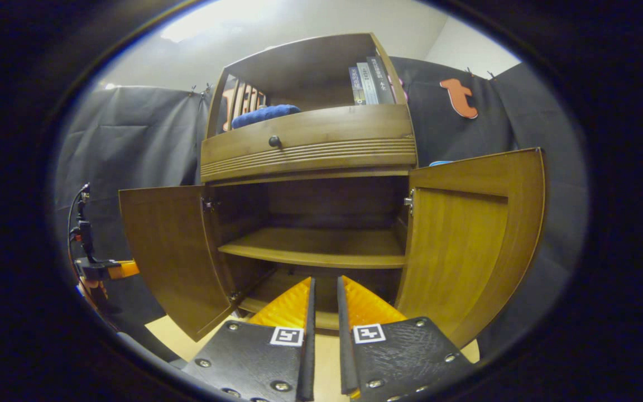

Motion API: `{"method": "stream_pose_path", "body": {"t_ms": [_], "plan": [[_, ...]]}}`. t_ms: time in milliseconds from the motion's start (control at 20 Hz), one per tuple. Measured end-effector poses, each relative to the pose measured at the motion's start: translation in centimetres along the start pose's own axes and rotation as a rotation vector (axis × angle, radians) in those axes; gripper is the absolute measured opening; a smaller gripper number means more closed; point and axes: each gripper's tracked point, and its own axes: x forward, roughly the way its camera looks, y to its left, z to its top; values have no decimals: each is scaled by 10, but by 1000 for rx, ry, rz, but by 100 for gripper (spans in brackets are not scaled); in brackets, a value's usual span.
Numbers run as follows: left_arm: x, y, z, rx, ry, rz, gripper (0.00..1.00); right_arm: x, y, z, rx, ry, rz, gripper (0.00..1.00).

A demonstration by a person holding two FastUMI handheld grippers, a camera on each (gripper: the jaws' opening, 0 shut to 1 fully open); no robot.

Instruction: Open the right door of the double-door shoe cabinet with the right hand, and open the left door with the left hand.

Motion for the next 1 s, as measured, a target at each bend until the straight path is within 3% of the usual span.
{"method": "stream_pose_path", "body": {"t_ms": [350,400,500,600,650,700,1000], "plan": [[-6,19,7,-4,-21,85,8,-3,1,-3,6,22,-4,18],[-7,23,8,-1,-22,98,0,-3,1,-3,7,23,-3,18],[-11,30,9,-1,-25,122,0,-3,3,-3,8,24,5,18],[-15,29,13,-9,-34,125,0,-2,4,-2,8,23,15,18],[-16,28,14,-12,-37,126,9,-1,5,-1,7,23,19,18],[-18,27,16,-10,-41,130,0,-1,6,-1,5,22,25,18],[-31,8,62,-4,-138,118,0,0,5,2,-7,19,34,18]]}}
